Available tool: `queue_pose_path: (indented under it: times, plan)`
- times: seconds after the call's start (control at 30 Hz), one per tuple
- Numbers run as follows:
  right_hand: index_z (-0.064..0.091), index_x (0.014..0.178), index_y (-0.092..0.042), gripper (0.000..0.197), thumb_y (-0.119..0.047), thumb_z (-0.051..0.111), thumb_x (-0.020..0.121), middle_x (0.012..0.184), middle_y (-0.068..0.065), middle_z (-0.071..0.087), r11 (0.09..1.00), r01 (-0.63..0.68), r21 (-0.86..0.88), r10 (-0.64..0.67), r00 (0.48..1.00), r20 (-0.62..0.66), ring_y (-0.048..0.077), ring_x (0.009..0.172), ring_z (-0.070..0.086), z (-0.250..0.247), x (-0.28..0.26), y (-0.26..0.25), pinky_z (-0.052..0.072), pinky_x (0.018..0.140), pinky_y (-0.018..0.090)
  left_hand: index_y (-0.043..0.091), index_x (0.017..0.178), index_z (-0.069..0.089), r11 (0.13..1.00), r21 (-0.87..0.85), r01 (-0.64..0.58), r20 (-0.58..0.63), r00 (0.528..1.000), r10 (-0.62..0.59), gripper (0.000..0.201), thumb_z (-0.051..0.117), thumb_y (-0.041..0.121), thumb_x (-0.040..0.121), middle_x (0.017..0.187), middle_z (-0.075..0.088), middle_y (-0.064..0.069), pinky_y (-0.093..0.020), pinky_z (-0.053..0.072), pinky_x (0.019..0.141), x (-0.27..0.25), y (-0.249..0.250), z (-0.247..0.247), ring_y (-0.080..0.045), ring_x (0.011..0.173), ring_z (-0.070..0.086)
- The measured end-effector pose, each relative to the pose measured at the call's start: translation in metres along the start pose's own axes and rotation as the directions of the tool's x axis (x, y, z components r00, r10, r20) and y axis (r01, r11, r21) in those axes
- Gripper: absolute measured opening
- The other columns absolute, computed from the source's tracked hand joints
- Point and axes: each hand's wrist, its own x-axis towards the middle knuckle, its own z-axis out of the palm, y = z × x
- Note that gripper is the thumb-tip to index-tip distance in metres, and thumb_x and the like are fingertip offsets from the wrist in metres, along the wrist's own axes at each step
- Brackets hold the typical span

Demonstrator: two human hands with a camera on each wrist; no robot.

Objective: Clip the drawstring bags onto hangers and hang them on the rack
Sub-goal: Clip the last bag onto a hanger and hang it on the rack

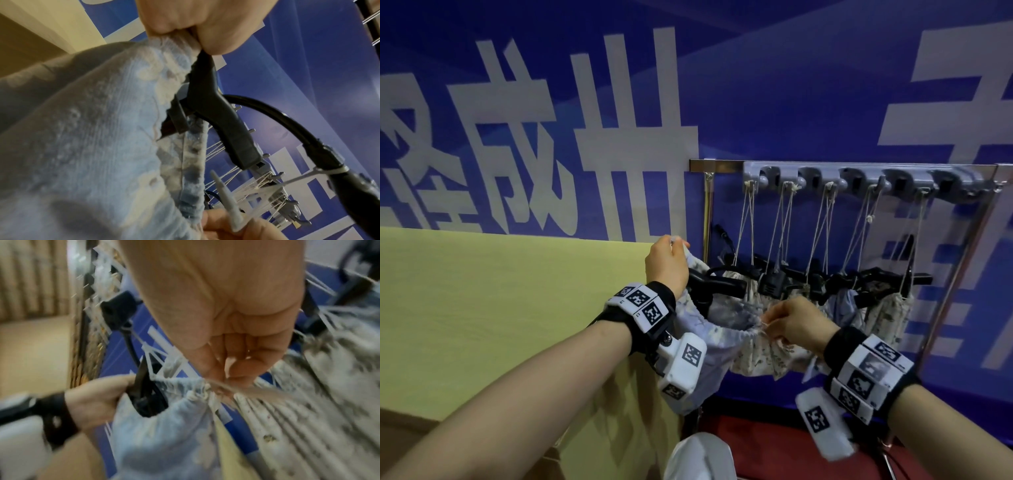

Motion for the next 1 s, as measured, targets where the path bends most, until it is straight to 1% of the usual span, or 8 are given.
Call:
queue_pose_path:
  times: [0.1, 0.23, 0.37, 0.5, 0.63, 0.7, 0.87, 1.0]
  plan:
    - [0.069, 0.064, -0.008, 0.027, -0.010, 0.064, 0.090, 0.053, -0.001, 0.063, 0.981, 0.067, -0.180, -0.073, 0.997, -0.027, 0.007, 0.043, 0.053, -0.005, 0.000, 0.006, 0.046, 0.048, 0.020, 0.003, 0.101, 0.066, 1.000, 0.014, 0.006, -0.013, 1.000, -0.005, 0.034, 0.036, 0.018, 0.100, 0.104, 0.067, -0.015, -0.031, 0.042, 0.081, 0.001, -0.002, -0.003, -0.031, 0.099, 0.059]
    - [0.057, 0.070, -0.010, 0.031, -0.029, 0.059, 0.093, 0.058, 0.002, 0.053, 0.957, -0.015, 0.290, -0.003, 0.998, 0.062, 0.008, 0.046, 0.047, -0.013, -0.004, 0.014, 0.042, 0.050, 0.021, 0.003, 0.105, 0.066, 0.998, -0.009, 0.056, -0.026, 0.998, -0.056, 0.035, 0.036, 0.019, 0.100, 0.107, 0.067, -0.016, -0.033, 0.044, 0.085, 0.009, -0.008, -0.008, -0.033, 0.101, 0.059]
    - [0.057, 0.079, -0.010, 0.028, -0.027, 0.049, 0.100, 0.071, 0.006, 0.062, 0.545, -0.157, 0.824, 0.085, 0.988, 0.132, 0.014, 0.064, 0.062, -0.014, -0.004, 0.013, 0.052, 0.077, 0.031, 0.001, 0.104, 0.062, 0.992, 0.030, 0.121, 0.041, 0.992, -0.123, 0.032, 0.039, 0.023, 0.099, 0.106, 0.064, -0.017, -0.036, 0.044, 0.088, 0.014, -0.011, -0.008, -0.034, 0.102, 0.058]
    - [0.049, 0.072, -0.014, 0.029, -0.026, 0.048, 0.099, 0.049, -0.004, 0.039, 0.243, -0.078, 0.967, 0.100, 0.993, 0.055, 0.009, 0.047, 0.041, -0.017, 0.008, 0.015, 0.047, 0.057, 0.021, 0.007, 0.084, 0.062, 0.995, 0.016, 0.094, 0.262, 0.960, -0.095, 0.027, 0.045, 0.024, 0.096, 0.085, 0.059, -0.011, -0.032, 0.042, 0.079, 0.015, -0.014, -0.013, -0.023, 0.083, 0.053]
    - [0.053, 0.075, -0.013, 0.027, -0.027, 0.050, 0.098, 0.050, -0.005, 0.032, 0.342, 0.016, 0.940, 0.093, 0.994, -0.050, 0.008, 0.046, 0.036, -0.028, 0.010, 0.018, 0.041, 0.058, 0.020, -0.004, 0.093, 0.068, 0.997, 0.057, 0.045, 0.431, 0.900, -0.065, 0.031, 0.050, 0.021, 0.097, 0.084, 0.060, -0.015, -0.024, 0.046, 0.068, 0.014, -0.012, -0.030, -0.015, 0.073, 0.051]
    - [0.055, 0.078, -0.012, 0.023, -0.022, 0.051, 0.098, 0.053, -0.003, 0.033, 0.423, 0.046, 0.905, 0.060, 0.995, -0.079, 0.011, 0.053, 0.039, -0.029, 0.006, 0.017, 0.043, 0.068, 0.025, -0.004, 0.099, 0.066, 0.985, -0.028, 0.172, 0.491, 0.860, -0.137, 0.023, 0.051, 0.013, 0.097, 0.078, 0.058, -0.011, -0.013, 0.047, 0.053, 0.009, -0.009, -0.032, -0.009, 0.059, 0.053]
    - [0.068, 0.106, -0.005, 0.018, -0.010, 0.059, 0.091, 0.091, 0.007, 0.062, 0.724, 0.113, 0.681, -0.096, 0.993, -0.063, 0.018, 0.079, 0.052, -0.017, -0.003, 0.010, 0.042, 0.074, 0.028, 0.000, 0.100, 0.066, 0.836, -0.241, 0.493, 0.637, 0.730, -0.247, 0.013, 0.057, 0.001, 0.092, 0.072, 0.070, -0.005, -0.016, 0.057, 0.062, -0.001, -0.004, -0.027, -0.006, 0.060, 0.067]
    - [0.071, 0.112, -0.015, 0.024, -0.009, 0.061, 0.090, 0.094, -0.001, 0.070, 0.801, 0.100, 0.590, -0.085, 0.995, -0.053, 0.017, 0.079, 0.051, -0.002, -0.005, 0.008, 0.042, 0.075, 0.024, 0.000, 0.100, 0.068, 0.791, -0.241, 0.562, 0.695, 0.669, -0.264, 0.015, 0.059, -0.004, 0.089, 0.071, 0.071, -0.004, -0.014, 0.056, 0.059, -0.002, 0.005, -0.030, -0.006, 0.059, 0.068]
